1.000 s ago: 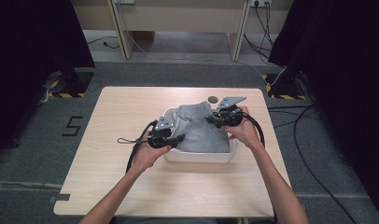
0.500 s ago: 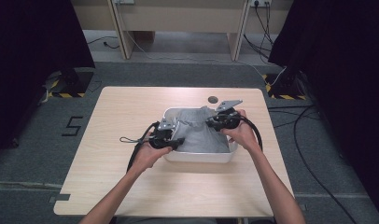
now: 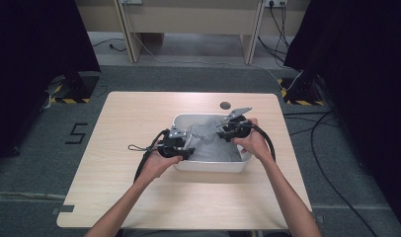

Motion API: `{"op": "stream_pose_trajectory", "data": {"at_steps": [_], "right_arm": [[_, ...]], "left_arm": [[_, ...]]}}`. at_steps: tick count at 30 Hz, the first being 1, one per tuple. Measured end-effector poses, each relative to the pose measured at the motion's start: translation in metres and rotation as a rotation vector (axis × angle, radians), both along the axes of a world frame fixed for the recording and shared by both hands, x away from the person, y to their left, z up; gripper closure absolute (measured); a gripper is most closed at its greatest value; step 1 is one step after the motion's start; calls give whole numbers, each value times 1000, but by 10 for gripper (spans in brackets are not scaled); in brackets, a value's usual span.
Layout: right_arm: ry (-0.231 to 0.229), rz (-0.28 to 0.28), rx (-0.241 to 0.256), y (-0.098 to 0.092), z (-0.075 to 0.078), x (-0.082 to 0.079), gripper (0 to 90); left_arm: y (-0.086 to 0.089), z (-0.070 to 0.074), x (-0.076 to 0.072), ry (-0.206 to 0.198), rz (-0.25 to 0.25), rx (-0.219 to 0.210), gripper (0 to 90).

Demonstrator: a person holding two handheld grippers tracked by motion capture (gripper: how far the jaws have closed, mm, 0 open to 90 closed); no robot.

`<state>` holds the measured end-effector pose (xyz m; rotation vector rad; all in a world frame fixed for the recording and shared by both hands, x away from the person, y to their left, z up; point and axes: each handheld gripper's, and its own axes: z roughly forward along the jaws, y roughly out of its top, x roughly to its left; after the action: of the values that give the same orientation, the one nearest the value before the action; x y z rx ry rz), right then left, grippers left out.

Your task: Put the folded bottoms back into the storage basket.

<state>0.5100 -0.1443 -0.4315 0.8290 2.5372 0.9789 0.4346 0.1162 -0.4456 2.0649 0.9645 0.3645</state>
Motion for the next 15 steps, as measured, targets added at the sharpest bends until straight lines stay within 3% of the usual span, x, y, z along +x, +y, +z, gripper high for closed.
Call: {"op": "stream_pose_trajectory", "data": {"at_steps": [3, 10, 15], "right_arm": [[-38, -31, -20, -1, 4, -1, 509], [-95, -38, -48, -1, 13, -8, 451], [-105, -41, -29, -1, 16, -11, 415]], "left_arm": [[1, 5, -1, -14, 13, -13, 462], [4, 12, -6, -44, 16, -20, 438], [6, 17, -10, -52, 14, -34, 409]]}}
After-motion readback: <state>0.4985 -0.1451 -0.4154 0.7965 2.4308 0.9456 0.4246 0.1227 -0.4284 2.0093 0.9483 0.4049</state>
